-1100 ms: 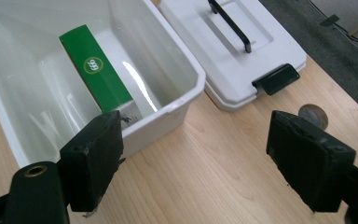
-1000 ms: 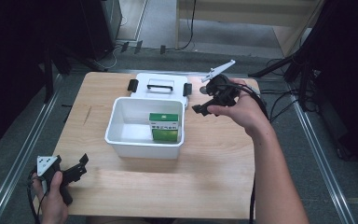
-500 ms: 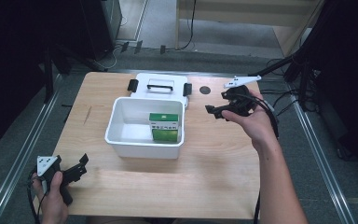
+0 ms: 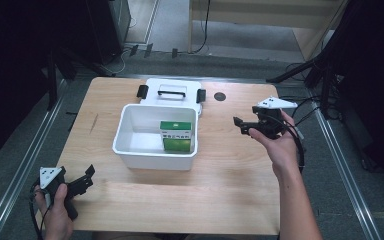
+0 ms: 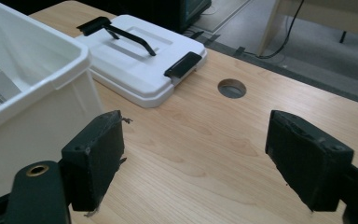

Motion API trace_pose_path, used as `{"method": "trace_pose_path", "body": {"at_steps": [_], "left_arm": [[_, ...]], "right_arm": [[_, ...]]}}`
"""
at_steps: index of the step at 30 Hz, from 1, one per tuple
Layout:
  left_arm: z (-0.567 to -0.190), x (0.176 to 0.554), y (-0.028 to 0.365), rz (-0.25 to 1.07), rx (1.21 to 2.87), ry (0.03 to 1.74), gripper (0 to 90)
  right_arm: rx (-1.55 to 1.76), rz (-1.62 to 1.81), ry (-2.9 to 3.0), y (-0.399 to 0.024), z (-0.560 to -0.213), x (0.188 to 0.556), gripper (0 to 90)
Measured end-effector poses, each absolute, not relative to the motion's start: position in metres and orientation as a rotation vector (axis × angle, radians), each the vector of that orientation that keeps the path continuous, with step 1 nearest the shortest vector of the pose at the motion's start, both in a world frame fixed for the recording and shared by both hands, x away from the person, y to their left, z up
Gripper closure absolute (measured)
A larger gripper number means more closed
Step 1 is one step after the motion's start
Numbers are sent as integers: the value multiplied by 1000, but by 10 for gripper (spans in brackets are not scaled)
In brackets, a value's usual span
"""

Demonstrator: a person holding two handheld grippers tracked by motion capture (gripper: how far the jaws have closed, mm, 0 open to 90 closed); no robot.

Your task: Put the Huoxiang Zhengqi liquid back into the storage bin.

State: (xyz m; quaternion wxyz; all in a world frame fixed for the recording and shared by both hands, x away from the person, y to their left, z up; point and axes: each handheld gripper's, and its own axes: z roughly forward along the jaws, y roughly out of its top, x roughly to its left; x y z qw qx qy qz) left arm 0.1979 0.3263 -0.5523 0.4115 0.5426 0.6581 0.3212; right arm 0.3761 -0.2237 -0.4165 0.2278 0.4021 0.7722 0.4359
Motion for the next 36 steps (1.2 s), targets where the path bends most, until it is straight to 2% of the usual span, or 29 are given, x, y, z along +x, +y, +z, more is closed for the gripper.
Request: {"method": "trace_pose_path", "body": {"at_steps": [29,36], "left_arm": [[-552,198,326,813,1367,1659,11],[-552,198,326,814,1367,1658,11]], "right_arm": [[1221,1315,1876,-295,-489,316,200],[1247,1347,1849,-312,-502,298,159]]}}
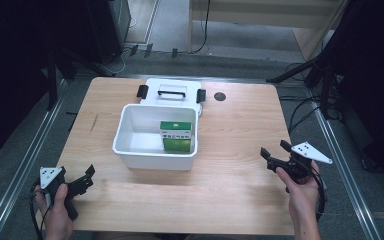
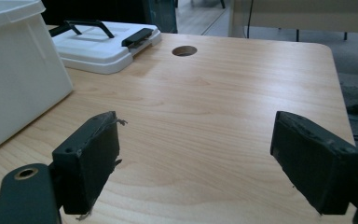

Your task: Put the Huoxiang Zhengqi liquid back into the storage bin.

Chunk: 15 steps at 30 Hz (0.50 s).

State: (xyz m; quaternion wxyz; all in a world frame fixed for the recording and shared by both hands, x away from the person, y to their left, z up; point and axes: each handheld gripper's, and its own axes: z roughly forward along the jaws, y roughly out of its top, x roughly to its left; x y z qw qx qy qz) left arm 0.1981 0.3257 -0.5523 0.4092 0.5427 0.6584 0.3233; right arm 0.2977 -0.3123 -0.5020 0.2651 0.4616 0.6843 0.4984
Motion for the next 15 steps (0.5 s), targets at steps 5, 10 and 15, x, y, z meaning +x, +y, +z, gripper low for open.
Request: {"method": "trace_pose_path", "body": {"at_steps": [5,10,15], "left_arm": [[-552,198,326,814,1366,1660,11],[-552,198,326,814,1366,1659,11],[-552,198,325,817,1368,1659,10]], "right_arm": [[1281,1340,1846,-320,-513,283,152],[1278,1342,1834,-326,-520,268,143],[1290,1321,1830,-332,-529,252,141]]}}
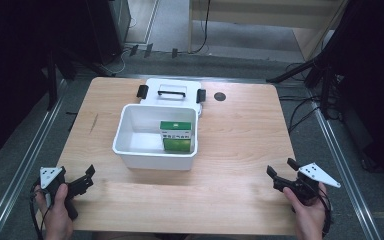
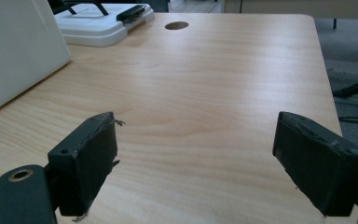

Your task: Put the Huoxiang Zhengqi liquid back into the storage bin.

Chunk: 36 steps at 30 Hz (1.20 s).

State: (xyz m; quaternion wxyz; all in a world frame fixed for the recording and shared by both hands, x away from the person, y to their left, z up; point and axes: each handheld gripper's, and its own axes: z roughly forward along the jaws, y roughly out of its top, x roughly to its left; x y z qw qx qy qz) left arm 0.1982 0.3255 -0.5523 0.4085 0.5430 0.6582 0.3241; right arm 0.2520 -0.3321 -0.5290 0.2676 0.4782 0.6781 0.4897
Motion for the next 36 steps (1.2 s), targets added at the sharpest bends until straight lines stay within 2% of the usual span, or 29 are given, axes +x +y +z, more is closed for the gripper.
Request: {"method": "trace_pose_path", "body": {"at_steps": [16,24,36], "left_arm": [[-552,198,324,825,1388,1649,10],[-552,197,323,834,1401,1642,11],[-552,196,323,836,1416,1639,10]], "right_arm": [[1340,1300,1771,-363,-541,215,145],[1283,1239,1807,-353,-545,209,144],[1340,1240,1753,-364,-545,206,144]]}}
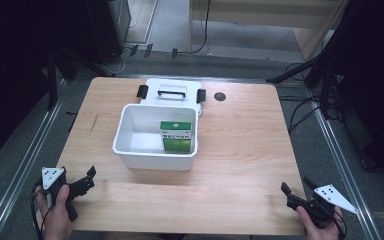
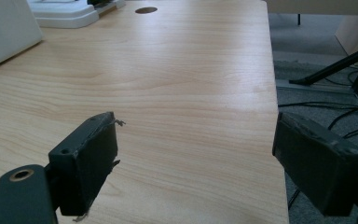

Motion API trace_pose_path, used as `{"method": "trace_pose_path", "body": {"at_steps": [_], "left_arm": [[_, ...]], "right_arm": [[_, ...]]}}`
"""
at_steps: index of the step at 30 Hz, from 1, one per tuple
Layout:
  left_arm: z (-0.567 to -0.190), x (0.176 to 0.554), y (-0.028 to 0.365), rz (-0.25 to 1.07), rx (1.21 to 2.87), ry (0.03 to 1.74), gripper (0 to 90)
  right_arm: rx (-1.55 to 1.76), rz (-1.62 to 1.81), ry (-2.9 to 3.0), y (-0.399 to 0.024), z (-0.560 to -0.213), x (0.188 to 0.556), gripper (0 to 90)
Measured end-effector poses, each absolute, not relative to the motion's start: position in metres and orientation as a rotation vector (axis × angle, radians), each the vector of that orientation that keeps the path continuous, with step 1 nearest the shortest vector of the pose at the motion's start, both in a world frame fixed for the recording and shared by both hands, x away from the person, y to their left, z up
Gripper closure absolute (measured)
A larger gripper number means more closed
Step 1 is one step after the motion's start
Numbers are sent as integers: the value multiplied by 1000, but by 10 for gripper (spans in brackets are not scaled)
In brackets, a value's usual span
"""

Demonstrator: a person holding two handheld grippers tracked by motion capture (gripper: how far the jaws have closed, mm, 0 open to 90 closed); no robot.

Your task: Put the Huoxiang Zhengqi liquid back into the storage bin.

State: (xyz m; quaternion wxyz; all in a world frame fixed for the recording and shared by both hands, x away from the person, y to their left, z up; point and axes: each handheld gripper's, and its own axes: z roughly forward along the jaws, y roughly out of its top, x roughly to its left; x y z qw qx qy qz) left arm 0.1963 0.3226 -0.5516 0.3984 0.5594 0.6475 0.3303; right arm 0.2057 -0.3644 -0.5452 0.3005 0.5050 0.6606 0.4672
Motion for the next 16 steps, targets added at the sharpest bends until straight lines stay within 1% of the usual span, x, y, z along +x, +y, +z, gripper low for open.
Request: {"method": "trace_pose_path", "body": {"at_steps": [16], "left_arm": [[-552,196,322,843,1416,1637,11]], "right_arm": [[1335,1214,1782,-362,-545,208,146]]}}
